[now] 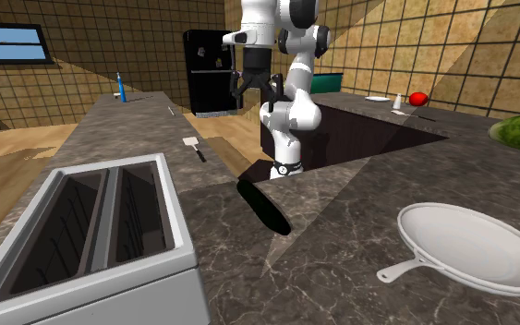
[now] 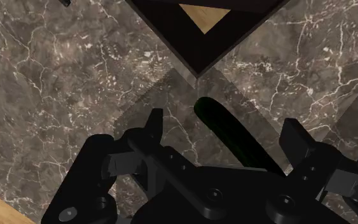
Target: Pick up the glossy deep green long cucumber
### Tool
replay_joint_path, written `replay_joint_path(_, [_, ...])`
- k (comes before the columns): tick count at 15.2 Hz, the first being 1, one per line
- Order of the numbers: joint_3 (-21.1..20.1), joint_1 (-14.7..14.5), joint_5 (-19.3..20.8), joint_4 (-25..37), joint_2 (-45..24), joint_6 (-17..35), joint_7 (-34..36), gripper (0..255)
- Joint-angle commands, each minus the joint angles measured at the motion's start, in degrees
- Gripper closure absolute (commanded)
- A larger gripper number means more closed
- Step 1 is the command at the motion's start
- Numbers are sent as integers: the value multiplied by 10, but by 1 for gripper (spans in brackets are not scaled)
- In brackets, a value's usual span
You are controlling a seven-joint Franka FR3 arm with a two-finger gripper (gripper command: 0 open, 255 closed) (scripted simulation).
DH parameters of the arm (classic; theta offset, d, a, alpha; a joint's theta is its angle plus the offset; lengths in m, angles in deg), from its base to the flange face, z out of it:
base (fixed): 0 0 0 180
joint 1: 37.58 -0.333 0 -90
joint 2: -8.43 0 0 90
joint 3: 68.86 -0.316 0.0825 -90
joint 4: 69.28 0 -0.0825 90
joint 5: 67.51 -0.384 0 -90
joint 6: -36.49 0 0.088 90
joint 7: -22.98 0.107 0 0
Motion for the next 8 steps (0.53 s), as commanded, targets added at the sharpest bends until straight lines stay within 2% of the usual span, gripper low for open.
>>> replay_joint_path(1, [0, 0, 0, 0, 0, 0, 0, 0])
replay_joint_path(8, [28, -46, -1, -46, -88, 162, -116, 0])
